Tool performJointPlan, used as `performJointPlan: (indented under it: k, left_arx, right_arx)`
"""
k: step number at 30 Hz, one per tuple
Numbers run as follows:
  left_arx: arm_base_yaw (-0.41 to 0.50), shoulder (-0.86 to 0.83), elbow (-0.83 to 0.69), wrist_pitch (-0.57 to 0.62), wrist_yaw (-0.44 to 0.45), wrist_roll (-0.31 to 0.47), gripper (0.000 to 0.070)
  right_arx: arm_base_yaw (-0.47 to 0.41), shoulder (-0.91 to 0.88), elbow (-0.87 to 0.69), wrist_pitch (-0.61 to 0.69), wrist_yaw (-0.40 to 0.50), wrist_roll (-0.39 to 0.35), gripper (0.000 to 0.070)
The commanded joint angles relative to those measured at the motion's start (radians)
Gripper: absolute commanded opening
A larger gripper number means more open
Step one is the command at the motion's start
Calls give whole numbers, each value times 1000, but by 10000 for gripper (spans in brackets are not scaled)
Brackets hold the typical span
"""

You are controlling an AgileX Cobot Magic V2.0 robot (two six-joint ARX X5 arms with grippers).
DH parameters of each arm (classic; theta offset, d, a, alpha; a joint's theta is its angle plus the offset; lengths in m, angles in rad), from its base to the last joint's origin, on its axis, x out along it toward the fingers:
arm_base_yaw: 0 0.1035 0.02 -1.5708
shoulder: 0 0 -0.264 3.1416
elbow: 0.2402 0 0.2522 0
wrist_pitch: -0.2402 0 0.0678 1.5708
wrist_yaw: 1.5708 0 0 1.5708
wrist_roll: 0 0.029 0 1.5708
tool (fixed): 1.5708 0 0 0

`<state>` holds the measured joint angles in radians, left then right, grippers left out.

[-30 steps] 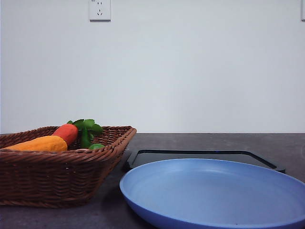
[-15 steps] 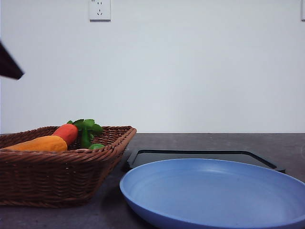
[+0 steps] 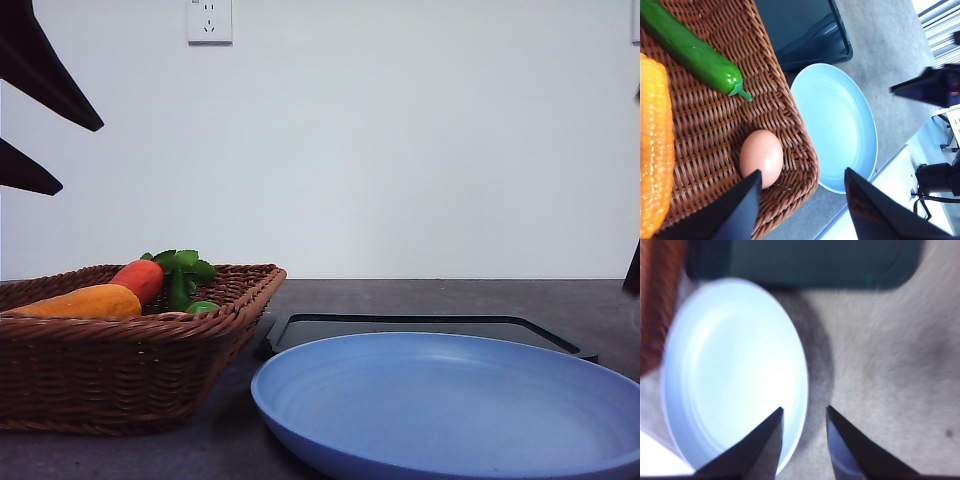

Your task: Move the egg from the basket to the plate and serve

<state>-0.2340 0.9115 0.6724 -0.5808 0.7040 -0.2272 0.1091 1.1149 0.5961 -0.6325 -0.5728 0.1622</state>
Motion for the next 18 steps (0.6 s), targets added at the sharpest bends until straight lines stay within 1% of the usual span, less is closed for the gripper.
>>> performJointPlan:
  k: [1, 6, 9, 10, 12, 15, 18]
  left_arx:
    - [-4, 8, 18, 4, 4, 5, 347]
    - [-4, 8, 18, 2, 4, 5, 345]
    - [-4, 8, 18, 0, 3, 6, 342]
    - [-4, 8, 18, -1, 3, 6, 342]
    - [-4, 8, 18, -1, 3, 6, 342]
    - [-4, 8, 18, 0, 3, 6, 342]
    - [-4, 8, 18, 0, 3, 6, 343]
  right_arx:
    - [26, 53, 13, 21, -3, -15, 172]
    - [93, 166, 13, 88, -4, 0, 172]
    - [122, 214, 13, 127, -3, 21, 168]
    - [129, 225, 13, 135, -3, 26, 156]
    - [139, 241, 13, 149, -3, 43, 110]
    - [140, 247, 13, 161, 0, 48, 3]
    - [140, 246, 13, 164, 1, 52, 0]
